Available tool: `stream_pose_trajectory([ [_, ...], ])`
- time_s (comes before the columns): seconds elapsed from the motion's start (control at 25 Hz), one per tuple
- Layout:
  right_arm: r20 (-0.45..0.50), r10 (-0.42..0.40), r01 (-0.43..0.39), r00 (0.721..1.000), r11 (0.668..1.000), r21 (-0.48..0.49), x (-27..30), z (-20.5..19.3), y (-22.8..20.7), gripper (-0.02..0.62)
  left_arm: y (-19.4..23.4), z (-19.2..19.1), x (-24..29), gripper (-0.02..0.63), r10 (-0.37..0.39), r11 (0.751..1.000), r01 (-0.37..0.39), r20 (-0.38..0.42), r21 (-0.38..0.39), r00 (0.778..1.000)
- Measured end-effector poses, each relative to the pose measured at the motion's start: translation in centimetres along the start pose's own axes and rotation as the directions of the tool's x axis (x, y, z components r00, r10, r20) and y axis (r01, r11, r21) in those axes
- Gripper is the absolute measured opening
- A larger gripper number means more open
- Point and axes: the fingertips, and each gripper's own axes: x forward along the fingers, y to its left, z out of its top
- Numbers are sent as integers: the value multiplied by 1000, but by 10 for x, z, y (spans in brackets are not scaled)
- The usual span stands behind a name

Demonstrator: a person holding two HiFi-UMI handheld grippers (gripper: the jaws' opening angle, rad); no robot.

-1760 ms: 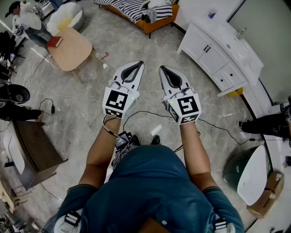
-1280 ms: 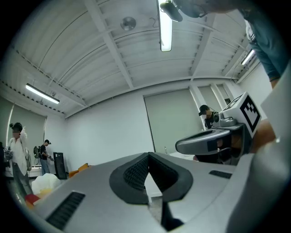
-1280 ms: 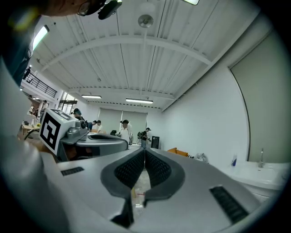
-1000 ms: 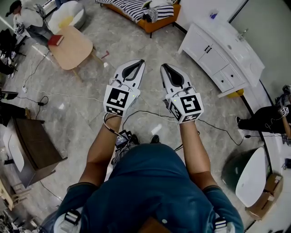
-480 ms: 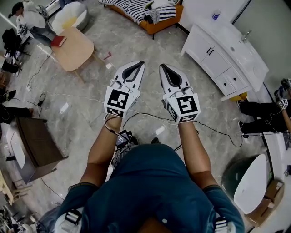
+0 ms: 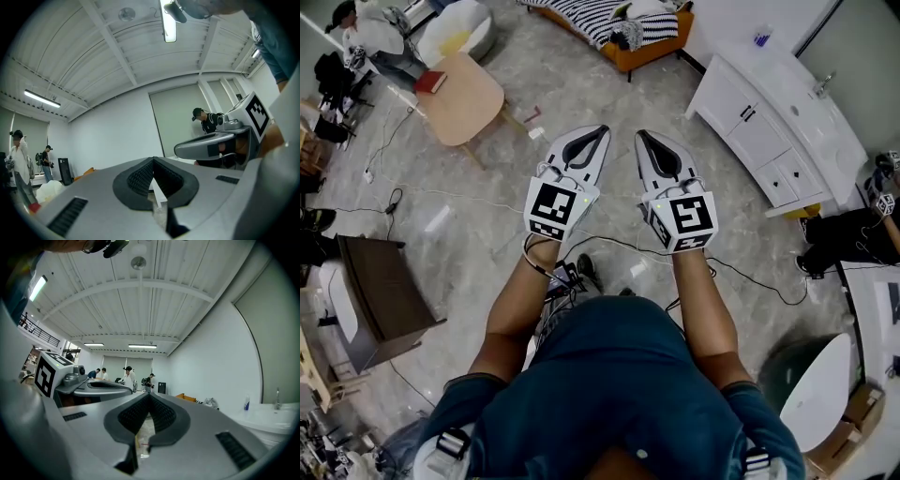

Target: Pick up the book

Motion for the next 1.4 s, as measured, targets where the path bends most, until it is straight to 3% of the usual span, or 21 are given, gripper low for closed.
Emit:
stream_pose_trajectory([
  [0.56, -13, -96, 95, 995, 995, -37, 112, -1, -2, 14, 116, -15, 38, 2, -73, 997, 74, 57, -14, 996],
  [0.76, -34, -105, 104, 994, 994, -43, 135, -5, -6, 14, 135, -25, 48, 2, -81, 996, 83, 56, -42, 995],
  [1.04, -29, -103, 103, 994, 994, -23, 158, -16, -51, 14, 143, -34, 95, 2, -77, 997, 78, 34, -28, 996],
  [1.4, -9, -42, 42, 999, 999, 11, 190, -28, -131, 14, 148, -40, 178, 2, -24, 1000, 24, -15, -1, 1000],
])
